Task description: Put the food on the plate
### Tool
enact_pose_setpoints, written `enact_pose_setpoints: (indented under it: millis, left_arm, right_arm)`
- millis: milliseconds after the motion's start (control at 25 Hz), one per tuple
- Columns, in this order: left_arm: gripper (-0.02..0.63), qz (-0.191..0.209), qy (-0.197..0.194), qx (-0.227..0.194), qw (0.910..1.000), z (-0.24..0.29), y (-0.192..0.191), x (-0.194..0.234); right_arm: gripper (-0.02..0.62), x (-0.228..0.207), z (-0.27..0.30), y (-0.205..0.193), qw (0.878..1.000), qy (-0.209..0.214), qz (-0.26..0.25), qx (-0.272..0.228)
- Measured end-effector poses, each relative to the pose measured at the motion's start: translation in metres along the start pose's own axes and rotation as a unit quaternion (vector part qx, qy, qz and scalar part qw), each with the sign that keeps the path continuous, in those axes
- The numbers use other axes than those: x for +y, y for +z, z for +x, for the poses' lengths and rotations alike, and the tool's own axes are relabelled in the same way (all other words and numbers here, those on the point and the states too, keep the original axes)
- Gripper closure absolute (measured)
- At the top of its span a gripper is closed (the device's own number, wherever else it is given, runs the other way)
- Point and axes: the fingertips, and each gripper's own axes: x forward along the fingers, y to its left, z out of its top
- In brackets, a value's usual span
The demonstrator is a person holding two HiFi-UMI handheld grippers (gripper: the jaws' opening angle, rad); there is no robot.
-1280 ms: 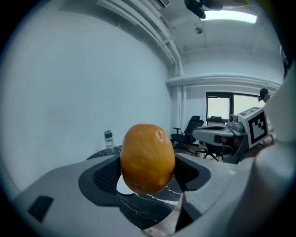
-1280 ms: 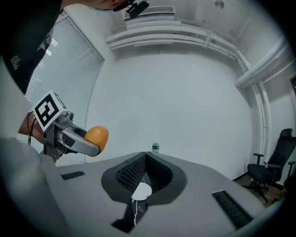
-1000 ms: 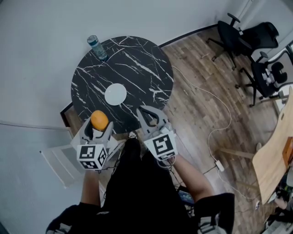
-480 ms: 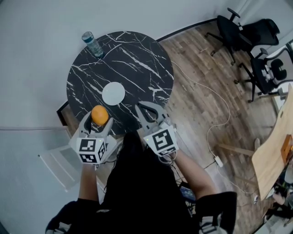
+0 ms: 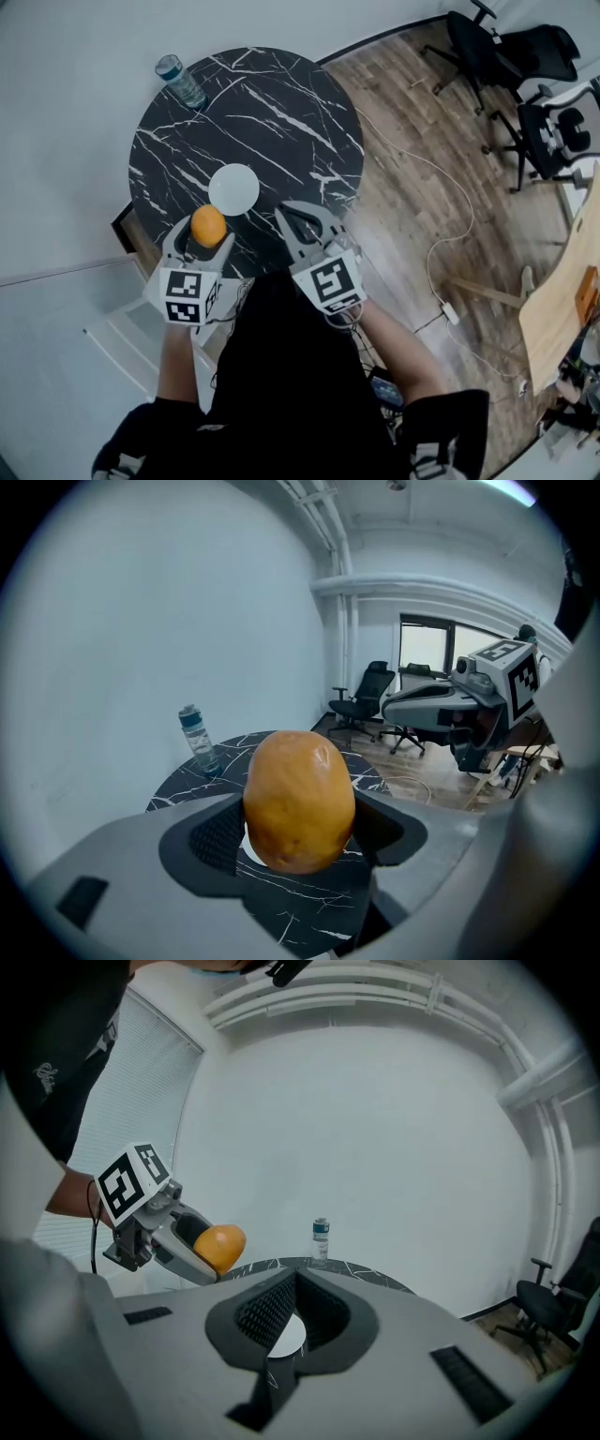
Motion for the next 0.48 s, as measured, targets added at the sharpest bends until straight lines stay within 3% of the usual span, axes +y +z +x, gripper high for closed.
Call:
enact_pose_setpoints:
  millis: [480]
  left_arm:
    - [0.262, 0.018, -0.048, 0.063, 0.9967, 0.052, -0.021, 0.028]
  right_arm:
    - [0.598, -0.005, 0.039, -0.034, 0.998, 0.000, 0.028, 0.055]
